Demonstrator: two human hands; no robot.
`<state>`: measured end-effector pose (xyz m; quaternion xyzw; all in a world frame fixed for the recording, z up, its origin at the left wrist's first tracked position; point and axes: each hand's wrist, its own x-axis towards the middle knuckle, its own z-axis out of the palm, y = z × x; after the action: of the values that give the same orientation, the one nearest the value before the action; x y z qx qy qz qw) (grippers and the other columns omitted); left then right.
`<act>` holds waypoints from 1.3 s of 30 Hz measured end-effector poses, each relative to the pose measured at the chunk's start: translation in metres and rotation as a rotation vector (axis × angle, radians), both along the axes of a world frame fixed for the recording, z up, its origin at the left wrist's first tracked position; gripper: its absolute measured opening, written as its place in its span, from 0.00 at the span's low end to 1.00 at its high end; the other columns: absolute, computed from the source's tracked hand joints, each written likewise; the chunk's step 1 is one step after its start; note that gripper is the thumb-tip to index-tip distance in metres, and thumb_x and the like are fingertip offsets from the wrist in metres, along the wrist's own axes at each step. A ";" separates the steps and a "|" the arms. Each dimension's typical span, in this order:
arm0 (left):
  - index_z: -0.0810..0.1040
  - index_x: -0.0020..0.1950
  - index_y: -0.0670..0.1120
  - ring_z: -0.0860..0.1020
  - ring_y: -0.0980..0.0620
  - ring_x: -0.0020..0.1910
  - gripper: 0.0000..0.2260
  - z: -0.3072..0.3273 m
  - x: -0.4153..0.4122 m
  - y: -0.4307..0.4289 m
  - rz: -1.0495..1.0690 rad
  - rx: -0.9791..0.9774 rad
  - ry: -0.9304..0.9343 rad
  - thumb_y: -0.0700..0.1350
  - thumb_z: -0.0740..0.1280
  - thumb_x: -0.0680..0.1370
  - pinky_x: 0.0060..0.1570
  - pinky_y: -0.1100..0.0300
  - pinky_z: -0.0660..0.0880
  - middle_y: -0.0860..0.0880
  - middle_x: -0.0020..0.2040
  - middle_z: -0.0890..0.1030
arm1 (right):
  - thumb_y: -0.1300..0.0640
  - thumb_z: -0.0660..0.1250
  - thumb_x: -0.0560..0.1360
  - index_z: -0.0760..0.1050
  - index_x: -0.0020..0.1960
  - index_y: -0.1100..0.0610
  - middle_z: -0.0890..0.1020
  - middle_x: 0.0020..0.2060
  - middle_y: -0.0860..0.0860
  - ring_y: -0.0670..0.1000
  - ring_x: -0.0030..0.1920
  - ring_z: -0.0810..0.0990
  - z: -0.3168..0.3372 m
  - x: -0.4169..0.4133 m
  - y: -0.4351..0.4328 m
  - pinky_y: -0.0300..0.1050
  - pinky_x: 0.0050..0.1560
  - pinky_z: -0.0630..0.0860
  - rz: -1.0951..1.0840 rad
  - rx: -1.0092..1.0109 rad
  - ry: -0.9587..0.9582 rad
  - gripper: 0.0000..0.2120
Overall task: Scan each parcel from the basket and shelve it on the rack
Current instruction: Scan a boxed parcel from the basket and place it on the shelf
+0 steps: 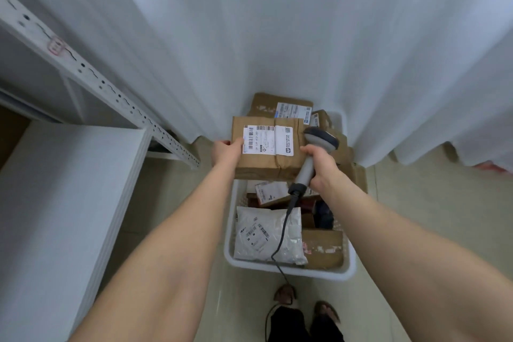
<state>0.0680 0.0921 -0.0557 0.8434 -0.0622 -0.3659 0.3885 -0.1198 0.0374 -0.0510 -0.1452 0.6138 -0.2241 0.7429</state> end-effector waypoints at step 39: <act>0.75 0.59 0.53 0.74 0.51 0.39 0.16 0.412 -0.145 0.219 -0.192 -0.320 -0.154 0.39 0.56 0.76 0.35 0.62 0.69 0.47 0.50 0.76 | 0.59 0.73 0.73 0.77 0.47 0.57 0.85 0.44 0.57 0.60 0.48 0.85 0.349 -0.154 0.180 0.60 0.52 0.81 -0.055 -0.394 -0.317 0.06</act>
<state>-0.0773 0.3108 0.3560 0.7867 -0.2291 -0.3212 0.4748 -0.2735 0.2175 0.2985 -0.2332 0.4379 -0.3796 0.7809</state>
